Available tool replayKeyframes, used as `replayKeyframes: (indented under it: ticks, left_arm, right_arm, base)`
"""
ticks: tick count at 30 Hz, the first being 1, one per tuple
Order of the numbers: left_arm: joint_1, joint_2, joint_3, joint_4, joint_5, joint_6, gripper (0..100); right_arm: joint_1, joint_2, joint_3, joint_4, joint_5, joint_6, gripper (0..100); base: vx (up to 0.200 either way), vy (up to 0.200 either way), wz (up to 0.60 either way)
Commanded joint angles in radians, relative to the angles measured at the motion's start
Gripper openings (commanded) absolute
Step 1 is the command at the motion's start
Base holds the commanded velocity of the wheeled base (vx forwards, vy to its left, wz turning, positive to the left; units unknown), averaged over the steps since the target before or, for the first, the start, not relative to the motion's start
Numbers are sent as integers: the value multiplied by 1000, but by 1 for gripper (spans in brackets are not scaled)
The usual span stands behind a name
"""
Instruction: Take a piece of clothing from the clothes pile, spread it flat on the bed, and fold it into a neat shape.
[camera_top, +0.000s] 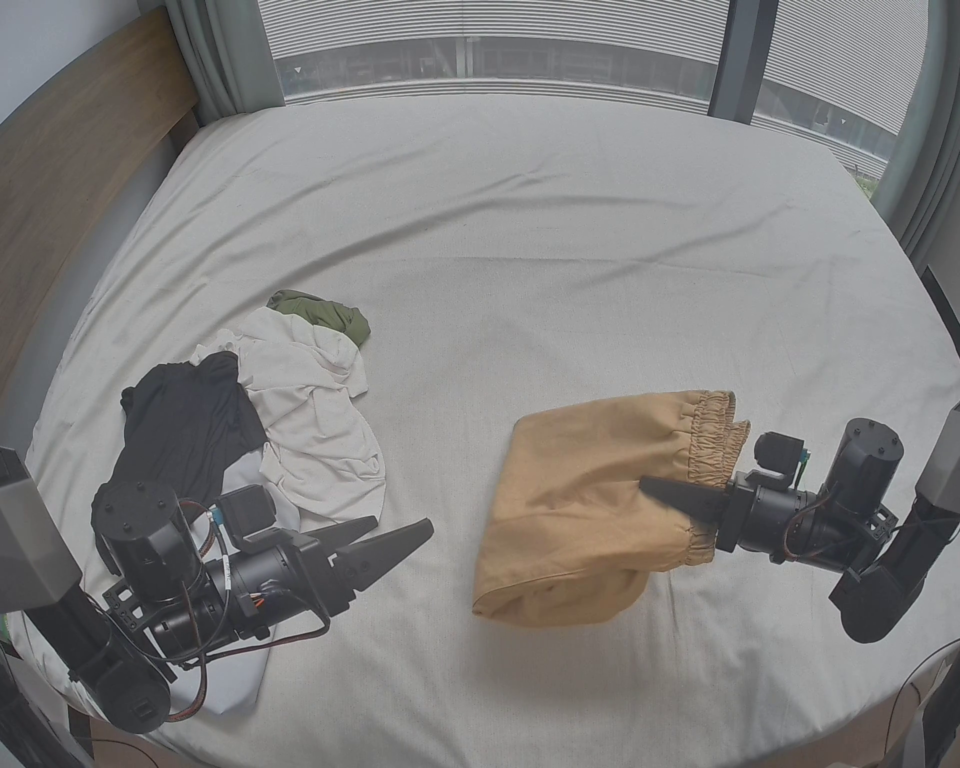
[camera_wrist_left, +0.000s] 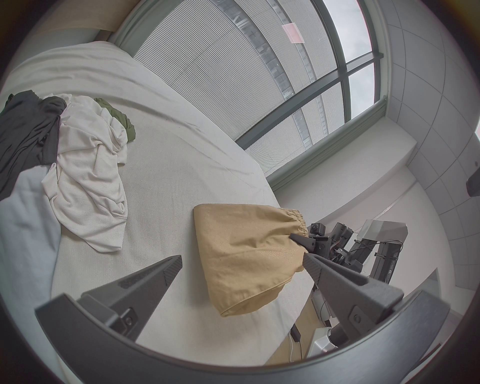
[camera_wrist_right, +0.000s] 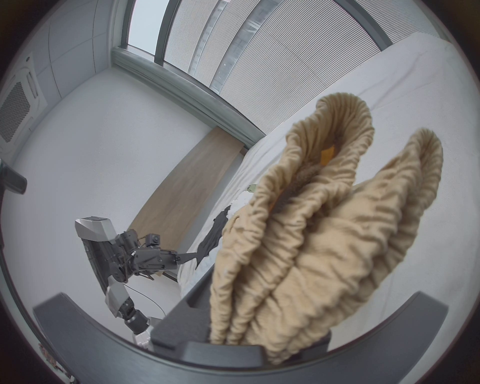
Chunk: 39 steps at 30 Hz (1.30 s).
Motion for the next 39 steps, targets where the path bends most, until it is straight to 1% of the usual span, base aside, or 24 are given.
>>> replayKeyframes:
  ticks: [1, 8, 9, 11, 14, 16, 23, 25, 28, 35, 36, 39]
  left_arm:
    - [-1, -4, 2, -1, 0, -1, 100]
    - [-1, -2, 0, -1, 0, -2, 100]
    - [-1, -2, 0, -1, 0, -2, 100]
    - [-1, -2, 0, -1, 0, -2, 100]
    - [-1, -1, 2, -1, -2, -4, 100]
    - [-1, -1, 0, -1, -2, -4, 100]
    - [-1, 3, 0, -1, -2, -4, 100]
    - [-1, 3, 2, -1, -2, -4, 100]
    - [-1, 3, 2, -1, -2, -4, 100]
    - [1, 3, 3, -1, -2, -4, 100]
    - [1, 3, 3, -1, -2, -4, 100]
    - [5, 3, 3, -1, -2, -5, 100]
  right_arm:
    - [2, -14, -43, -1, 8, 19, 0]
    - [0, -2, -167, 5, 5, 90, 0]
    - [0, -2, -167, 5, 5, 90, 0]
    - [0, 15, -230, 10, 5, 133, 0]
    - [0, 24, -288, 36, 5, 162, 0]
    - [0, 35, -322, 60, 3, 167, 0]
    - [-6, 113, -446, 82, 3, 168, 0]
    - [-7, 135, -489, 113, 0, 168, 0]
    - [-7, 146, -518, 128, -1, 168, 0]
    - [-3, 185, -665, 240, -4, 168, 0]
    - [-3, 185, -665, 240, -4, 168, 0]
    - [-7, 227, -754, 272, -8, 168, 0]
  base:
    - [0, 0, 0]
    - [0, 0, 0]
    - [0, 0, 0]
    - [0, 0, 0]
    - [0, 0, 0]
    - [0, 0, 0]
    - [0, 0, 0]
    - [0, 0, 0]
    - [0, 0, 0]
    - [0, 0, 0]
    - [0, 0, 0]
    - [0, 0, 0]
